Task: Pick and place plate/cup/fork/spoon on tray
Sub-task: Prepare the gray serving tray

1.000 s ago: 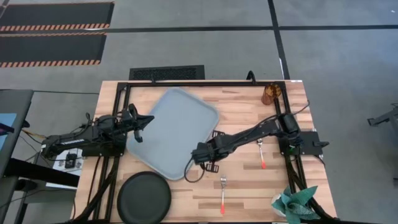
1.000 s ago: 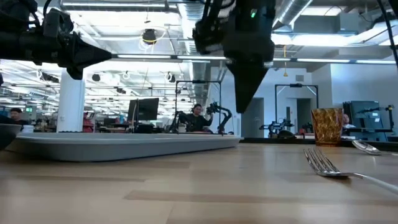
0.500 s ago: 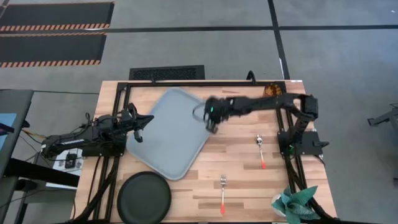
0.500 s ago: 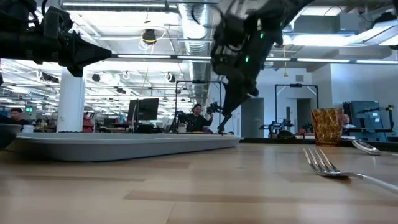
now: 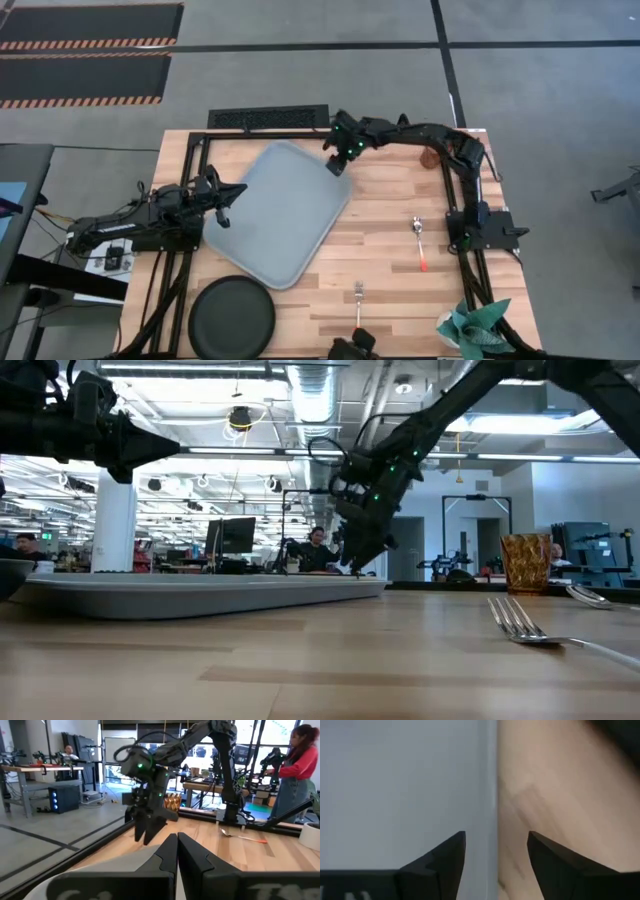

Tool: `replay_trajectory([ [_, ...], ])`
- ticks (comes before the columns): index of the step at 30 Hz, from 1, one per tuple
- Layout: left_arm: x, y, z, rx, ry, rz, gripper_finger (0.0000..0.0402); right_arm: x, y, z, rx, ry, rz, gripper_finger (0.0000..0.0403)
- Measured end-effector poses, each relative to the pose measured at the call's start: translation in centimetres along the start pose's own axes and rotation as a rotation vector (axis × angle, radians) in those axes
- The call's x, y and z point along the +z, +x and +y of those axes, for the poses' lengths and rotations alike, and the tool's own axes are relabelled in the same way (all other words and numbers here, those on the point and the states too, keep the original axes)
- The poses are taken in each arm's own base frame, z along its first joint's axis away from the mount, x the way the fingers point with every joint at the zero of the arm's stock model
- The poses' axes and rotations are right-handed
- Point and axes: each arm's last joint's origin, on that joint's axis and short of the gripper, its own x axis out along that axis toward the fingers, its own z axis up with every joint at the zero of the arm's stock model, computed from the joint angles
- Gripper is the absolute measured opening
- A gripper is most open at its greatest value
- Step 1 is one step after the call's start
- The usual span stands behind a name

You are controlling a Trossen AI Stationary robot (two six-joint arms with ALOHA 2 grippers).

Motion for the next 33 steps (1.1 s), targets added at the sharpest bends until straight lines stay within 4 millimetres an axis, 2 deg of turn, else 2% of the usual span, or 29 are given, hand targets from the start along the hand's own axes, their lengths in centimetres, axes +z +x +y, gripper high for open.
replay_trajectory([
  [4,0.0,0.0,0.0,0.001,0.001,0.005,0.0000,0.7,0.8,-0.6,0.042,0.001,0.002,0.0220],
  [9,-0.1,0.0,0.0,0.001,0.001,0.007,0.0000,0.3,2.1,-0.9,0.055,0.007,0.050,0.0189],
  [16,-0.1,0.0,0.0,0.001,0.002,0.008,0.0000,-0.2,2.0,-0.8,0.057,0.016,0.093,0.0143],
  [26,-0.1,0.0,0.0,0.001,0.002,0.008,0.0000,-1.0,1.6,-1.1,0.085,0.047,0.183,0.0039],
  [33,-0.1,0.0,0.0,0.001,0.001,0.008,0.0000,-1.1,1.0,-1.5,0.069,0.108,0.206,0.0030],
])
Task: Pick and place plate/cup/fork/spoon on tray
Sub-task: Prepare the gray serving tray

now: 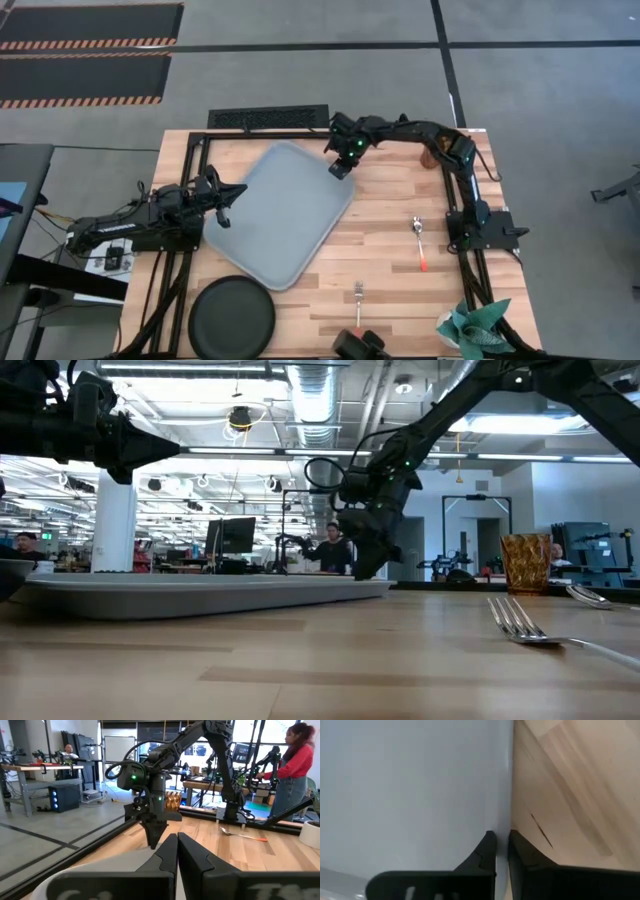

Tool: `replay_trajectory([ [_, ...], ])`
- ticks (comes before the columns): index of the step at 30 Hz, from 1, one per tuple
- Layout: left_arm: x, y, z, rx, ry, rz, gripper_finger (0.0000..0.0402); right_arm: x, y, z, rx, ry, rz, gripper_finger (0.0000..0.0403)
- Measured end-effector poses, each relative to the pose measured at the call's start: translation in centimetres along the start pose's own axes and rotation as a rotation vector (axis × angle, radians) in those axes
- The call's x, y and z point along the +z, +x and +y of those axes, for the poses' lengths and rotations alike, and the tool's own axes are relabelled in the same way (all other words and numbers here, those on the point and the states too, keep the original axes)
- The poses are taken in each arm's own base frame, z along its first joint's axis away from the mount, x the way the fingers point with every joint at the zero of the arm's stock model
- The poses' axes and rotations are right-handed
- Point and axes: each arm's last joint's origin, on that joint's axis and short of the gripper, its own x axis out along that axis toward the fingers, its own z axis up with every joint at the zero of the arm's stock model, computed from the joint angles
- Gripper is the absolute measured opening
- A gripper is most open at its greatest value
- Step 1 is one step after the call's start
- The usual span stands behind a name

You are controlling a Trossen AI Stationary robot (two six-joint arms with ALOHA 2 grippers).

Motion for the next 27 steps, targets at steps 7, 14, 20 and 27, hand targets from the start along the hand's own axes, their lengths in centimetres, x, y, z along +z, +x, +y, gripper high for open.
replay_trajectory([
  [7,-0.1,0.0,0.0,-0.007,0.001,0.006,0.0000,-0.2,-1.0,-0.9,-0.022,0.082,0.008,0.0027],
  [14,-0.2,0.0,0.0,-0.007,0.002,0.022,0.0000,-1.8,-1.8,-0.8,-0.019,0.175,-0.005,0.0027],
  [20,-0.2,0.0,0.0,-0.007,-0.005,0.022,0.0000,-6.2,-2.8,0.3,-0.034,0.310,-0.085,0.0027],
  [27,-0.3,0.0,0.0,-0.007,-0.004,0.028,0.0000,-13.7,-3.8,3.8,-0.090,0.515,-0.249,0.0027],
])
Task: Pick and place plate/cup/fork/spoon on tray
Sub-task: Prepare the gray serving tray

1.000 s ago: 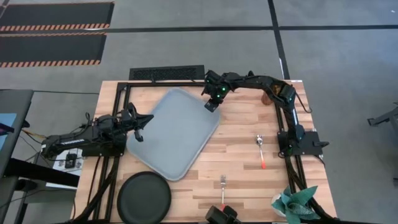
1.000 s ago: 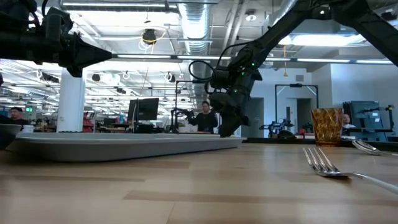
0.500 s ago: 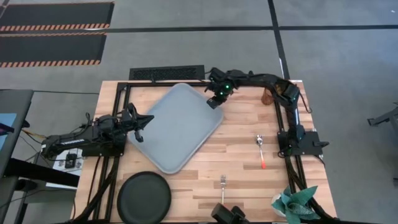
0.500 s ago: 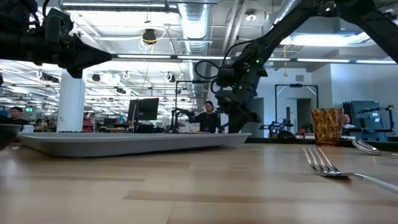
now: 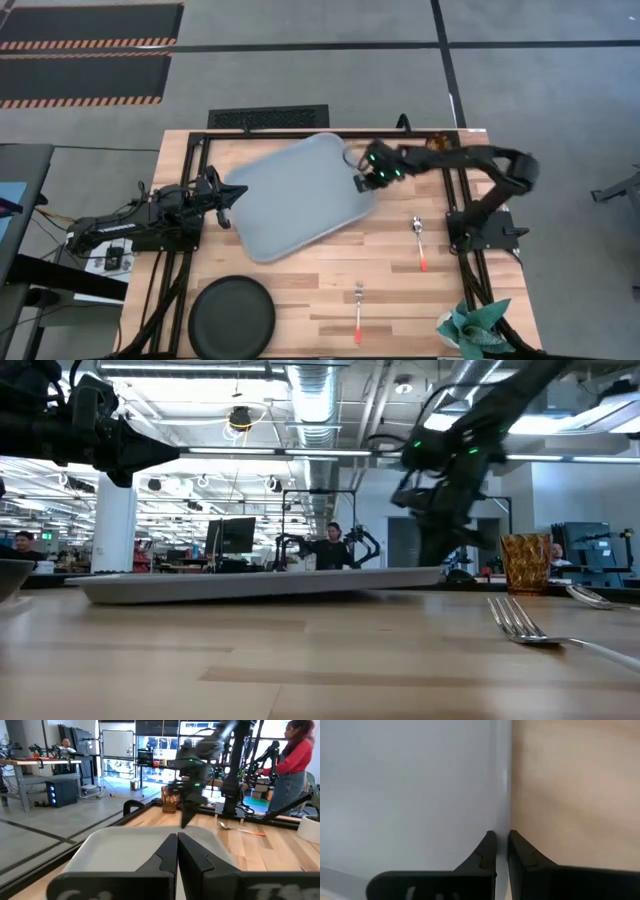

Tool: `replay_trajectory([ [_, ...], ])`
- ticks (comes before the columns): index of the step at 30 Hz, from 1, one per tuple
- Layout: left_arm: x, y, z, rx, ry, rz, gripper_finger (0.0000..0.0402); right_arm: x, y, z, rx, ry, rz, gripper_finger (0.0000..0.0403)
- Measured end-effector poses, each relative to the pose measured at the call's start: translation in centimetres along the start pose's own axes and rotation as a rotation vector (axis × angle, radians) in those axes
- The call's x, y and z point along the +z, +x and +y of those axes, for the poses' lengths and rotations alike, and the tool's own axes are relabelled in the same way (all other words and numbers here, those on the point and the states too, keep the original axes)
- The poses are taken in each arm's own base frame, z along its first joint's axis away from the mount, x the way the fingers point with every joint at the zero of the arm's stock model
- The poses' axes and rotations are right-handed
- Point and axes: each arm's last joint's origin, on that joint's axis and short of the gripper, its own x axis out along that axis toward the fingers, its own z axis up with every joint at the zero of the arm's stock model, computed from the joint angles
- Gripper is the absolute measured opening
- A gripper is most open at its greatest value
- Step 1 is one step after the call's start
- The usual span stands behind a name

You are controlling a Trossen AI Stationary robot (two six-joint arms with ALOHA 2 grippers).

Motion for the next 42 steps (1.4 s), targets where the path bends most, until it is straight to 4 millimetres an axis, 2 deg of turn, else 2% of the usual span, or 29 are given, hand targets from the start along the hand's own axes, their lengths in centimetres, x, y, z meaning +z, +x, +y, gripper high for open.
replay_trajectory([
  [5,0.0,0.0,0.0,0.000,0.000,-0.001,0.0000,-5.3,-1.3,-0.3,-0.048,0.073,-0.064,0.0029],
  [8,0.0,0.0,0.0,0.000,0.003,-0.001,0.0000,-7.5,-1.8,-0.1,-0.046,0.088,-0.092,0.0029],
  [16,0.0,0.0,0.0,0.000,0.000,-0.001,0.0000,-12.5,-2.3,0.7,-0.099,0.128,-0.050,0.0029],
  [21,0.0,0.0,0.0,0.000,0.000,-0.001,0.0000,-15.5,-2.9,1.1,-0.114,0.214,-0.085,0.0030],
  [27,0.0,0.0,0.0,0.000,0.000,-0.001,0.0000,-19.1,-4.1,0.7,-0.145,0.347,-0.143,0.0029],
  [34,0.0,0.0,0.0,0.001,0.000,-0.001,0.0000,-21.2,-5.1,-0.6,-0.238,0.338,-0.154,0.0033],
  [42,0.0,0.0,0.0,0.001,0.000,-0.001,0.0000,-20.7,-5.1,-0.9,-0.313,0.020,-0.080,0.0028],
])
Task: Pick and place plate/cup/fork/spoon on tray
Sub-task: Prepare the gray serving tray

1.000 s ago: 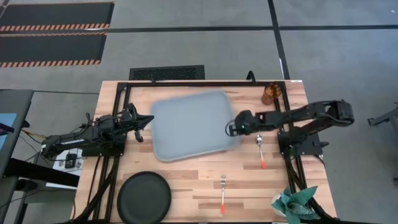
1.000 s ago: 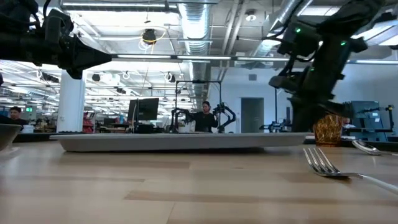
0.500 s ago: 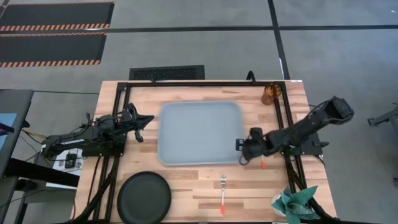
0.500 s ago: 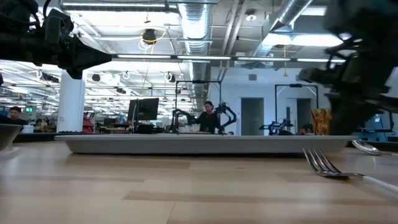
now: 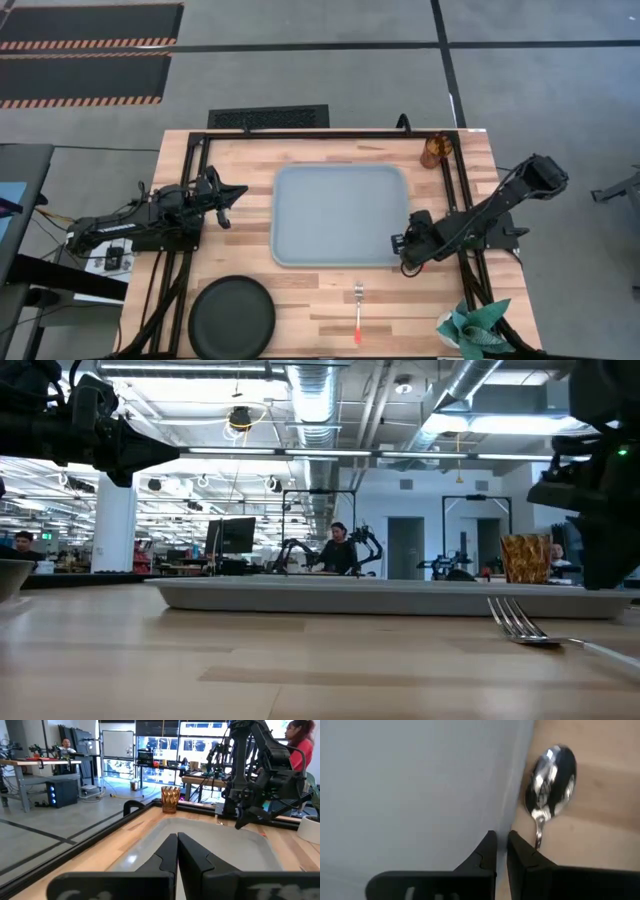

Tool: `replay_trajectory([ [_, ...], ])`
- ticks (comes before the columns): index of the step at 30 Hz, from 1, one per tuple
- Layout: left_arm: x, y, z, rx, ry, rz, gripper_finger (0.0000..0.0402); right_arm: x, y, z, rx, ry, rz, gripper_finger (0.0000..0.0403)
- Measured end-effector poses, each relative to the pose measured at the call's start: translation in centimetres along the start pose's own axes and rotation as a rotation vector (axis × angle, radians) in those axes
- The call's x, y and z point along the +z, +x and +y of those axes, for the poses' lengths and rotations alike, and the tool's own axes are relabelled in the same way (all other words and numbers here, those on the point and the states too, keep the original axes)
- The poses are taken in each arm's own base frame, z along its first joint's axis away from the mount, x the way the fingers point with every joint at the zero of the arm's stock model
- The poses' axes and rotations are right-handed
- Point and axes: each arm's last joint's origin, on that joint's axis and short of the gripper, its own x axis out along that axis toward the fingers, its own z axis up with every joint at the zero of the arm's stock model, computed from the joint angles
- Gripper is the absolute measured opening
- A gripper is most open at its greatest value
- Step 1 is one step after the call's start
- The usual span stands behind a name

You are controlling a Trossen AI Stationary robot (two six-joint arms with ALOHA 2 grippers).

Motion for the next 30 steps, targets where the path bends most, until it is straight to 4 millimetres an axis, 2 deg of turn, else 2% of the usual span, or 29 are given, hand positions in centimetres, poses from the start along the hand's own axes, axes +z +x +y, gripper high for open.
replay_trajectory([
  [5,0.0,0.0,0.0,0.004,0.000,-0.002,0.0000,1.0,0.0,0.2,0.026,-0.050,0.033,0.0020],
  [10,0.1,0.0,0.0,0.004,-0.001,-0.008,0.0000,1.2,-0.1,0.7,0.079,0.034,0.045,0.0010],
  [15,0.1,0.0,0.0,0.004,-0.001,-0.009,0.0000,0.4,0.3,1.5,0.113,0.102,0.042,0.0016],
  [24,0.1,0.0,0.0,0.004,-0.001,-0.008,0.0000,-1.3,-0.3,1.2,0.130,0.238,0.083,0.0012],
  [30,0.1,0.0,0.0,0.004,-0.001,-0.009,0.0000,-1.4,-0.4,1.0,0.112,0.225,0.078,0.0017],
])
